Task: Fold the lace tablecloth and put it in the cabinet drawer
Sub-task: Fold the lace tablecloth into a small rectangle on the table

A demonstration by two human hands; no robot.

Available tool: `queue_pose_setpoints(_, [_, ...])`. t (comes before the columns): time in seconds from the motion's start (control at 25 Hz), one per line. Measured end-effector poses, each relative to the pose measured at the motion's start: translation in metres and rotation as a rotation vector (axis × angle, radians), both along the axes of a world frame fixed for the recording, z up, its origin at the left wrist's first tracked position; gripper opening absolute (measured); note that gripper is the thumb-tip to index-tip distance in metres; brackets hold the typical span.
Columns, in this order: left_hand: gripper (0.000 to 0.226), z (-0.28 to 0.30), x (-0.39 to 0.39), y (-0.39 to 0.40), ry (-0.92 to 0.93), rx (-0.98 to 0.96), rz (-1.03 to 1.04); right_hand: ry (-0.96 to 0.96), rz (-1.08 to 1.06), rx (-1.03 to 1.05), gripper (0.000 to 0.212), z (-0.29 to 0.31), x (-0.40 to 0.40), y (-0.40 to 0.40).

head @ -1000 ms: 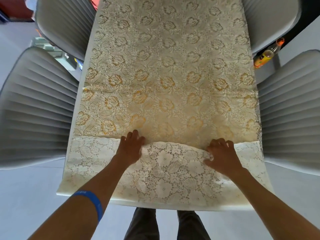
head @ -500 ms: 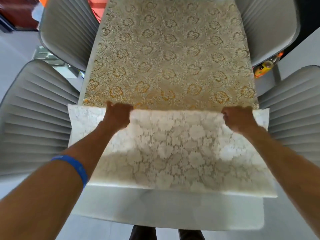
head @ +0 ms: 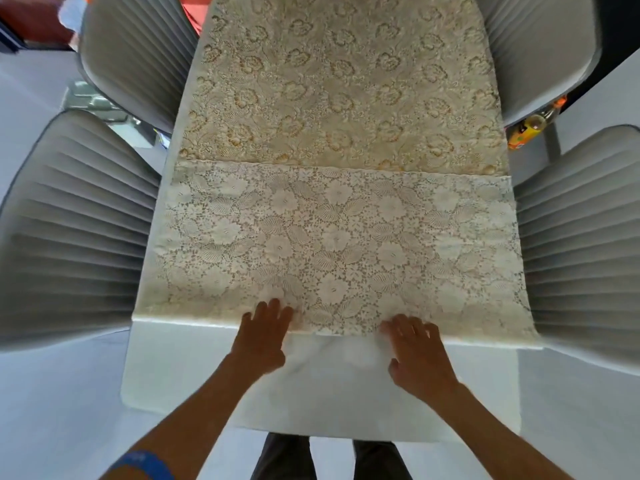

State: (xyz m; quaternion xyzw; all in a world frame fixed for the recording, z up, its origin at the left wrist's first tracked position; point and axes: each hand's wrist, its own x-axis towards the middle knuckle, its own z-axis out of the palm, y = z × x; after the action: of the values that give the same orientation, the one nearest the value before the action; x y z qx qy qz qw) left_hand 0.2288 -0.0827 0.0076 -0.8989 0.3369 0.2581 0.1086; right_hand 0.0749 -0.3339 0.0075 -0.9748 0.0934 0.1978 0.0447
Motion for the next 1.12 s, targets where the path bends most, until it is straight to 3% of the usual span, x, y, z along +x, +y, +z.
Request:
queue_pose_setpoints(0.08, [0.073,-0.008,-0.007,0.013,-0.06,0.1,-0.028,0.022,-0.004,-0.13,0.056,-0.006,-0.004,0.006])
queue_pose_setpoints(0.2, [0.065,-0.01,-0.009,0.011,-0.149,-0.011,-0.126,-0.054,0.001,-0.243,0.032,-0.009,0.013,0.007])
queue_pose_setpoints(0.28, [0.059,-0.012,-0.005,0.011,-0.148,-0.07,-0.114,-0.027,0.037,-0.223,0.027,-0.011,0.018,0.006])
queue_pose_setpoints(0.4, [0.047,-0.01,-0.02,0.019,0.007,-0.062,-0.017,0.125,0.045,-0.136,0.025,-0.015,-0.003,0.009])
queue_pose_setpoints(0.64, [0.04,0.007,-0.08,0.038,0.43,0.153,-0.039,0.562,0.025,0.07,0.038,-0.001,-0.065,0.037])
queue_pose_setpoints(0.76, [0.038,0.023,-0.037,0.026,0.56,0.072,0.144,0.522,-0.073,0.252,0.026,0.018,-0.025,0.015])
queue_pose_setpoints(0.88, [0.035,0.027,0.035,-0.007,0.381,-0.109,0.3,0.195,-0.188,0.274,0.024,0.022,0.048,-0.026])
queue_pose_setpoints(0.96, [0.041,0.017,0.079,-0.033,0.242,-0.19,0.357,0.027,-0.252,0.222,0.033,0.011,0.094,-0.055])
queue_pose_setpoints(1.12, [0.068,-0.006,0.124,-0.06,0.082,-0.078,0.209,0.172,-0.241,0.059,0.068,-0.014,0.133,-0.089])
